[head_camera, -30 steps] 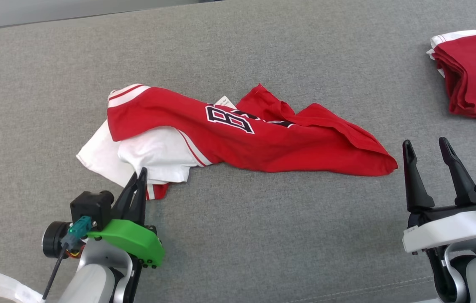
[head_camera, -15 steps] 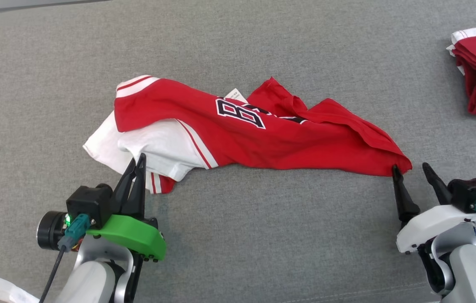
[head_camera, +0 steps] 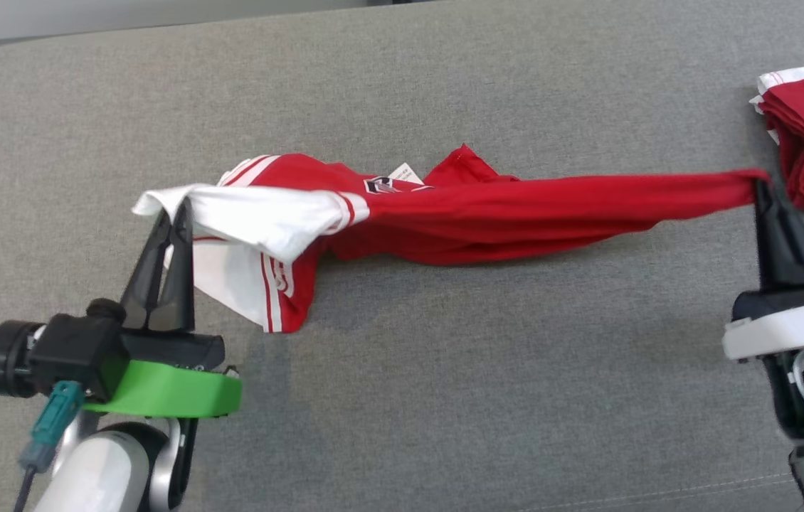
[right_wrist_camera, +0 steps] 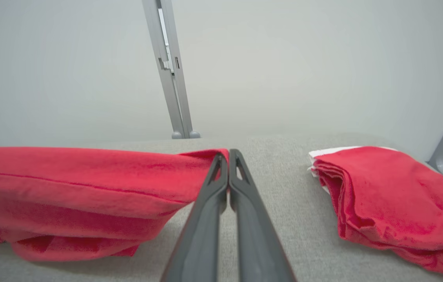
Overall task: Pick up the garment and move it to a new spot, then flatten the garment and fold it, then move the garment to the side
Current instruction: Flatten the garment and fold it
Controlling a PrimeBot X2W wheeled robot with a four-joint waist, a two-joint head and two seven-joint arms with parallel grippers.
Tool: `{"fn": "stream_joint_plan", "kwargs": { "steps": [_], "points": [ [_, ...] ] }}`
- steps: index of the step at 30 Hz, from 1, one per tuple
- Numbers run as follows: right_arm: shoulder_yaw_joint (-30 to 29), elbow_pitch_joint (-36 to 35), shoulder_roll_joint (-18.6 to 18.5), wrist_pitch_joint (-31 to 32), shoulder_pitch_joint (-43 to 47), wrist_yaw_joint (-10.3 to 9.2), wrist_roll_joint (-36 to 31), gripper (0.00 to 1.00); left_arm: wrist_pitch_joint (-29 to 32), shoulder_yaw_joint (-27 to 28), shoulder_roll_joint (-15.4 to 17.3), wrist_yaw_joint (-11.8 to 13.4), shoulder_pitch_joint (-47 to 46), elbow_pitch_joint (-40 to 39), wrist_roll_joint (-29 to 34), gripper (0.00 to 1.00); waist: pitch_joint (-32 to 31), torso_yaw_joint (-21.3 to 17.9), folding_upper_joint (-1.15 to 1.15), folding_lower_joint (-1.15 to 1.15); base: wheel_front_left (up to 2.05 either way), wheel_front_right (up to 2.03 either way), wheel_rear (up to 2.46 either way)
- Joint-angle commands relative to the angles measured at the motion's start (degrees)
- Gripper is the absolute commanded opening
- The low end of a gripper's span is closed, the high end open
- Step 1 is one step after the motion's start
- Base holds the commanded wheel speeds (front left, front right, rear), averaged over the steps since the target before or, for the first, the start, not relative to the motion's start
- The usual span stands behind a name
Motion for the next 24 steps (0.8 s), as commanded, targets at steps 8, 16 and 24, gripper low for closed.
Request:
{"fn": "stream_joint_plan", "kwargs": {
  "steps": [8,16,24],
  "points": [
    [-8.1,-22.7,-3.6,6.1,-5.8,-0.09,-4.8,0.00,1.3,3.5,4.7,0.7,-8.5,-14.4,4.7,0.00,-4.9,-0.2,0.00,0.00,0.00,0.00,0.00],
    [-12.9,-31.9,-8.4,15.0,-17.1,-0.09,-2.2,0.00,7.7,7.2,7.5,0.0,-22.1,-23.0,5.4,0.00,-6.8,-0.8,0.00,0.00,0.00,0.00,0.00],
    [-10.3,-23.2,-12.1,17.1,-26.6,-0.09,2.3,0.00,11.4,5.7,5.3,-2.6,-34.6,-15.8,2.0,0.00,-5.0,-0.8,0.00,0.00,0.00,0.00,0.00]
  ]
}}
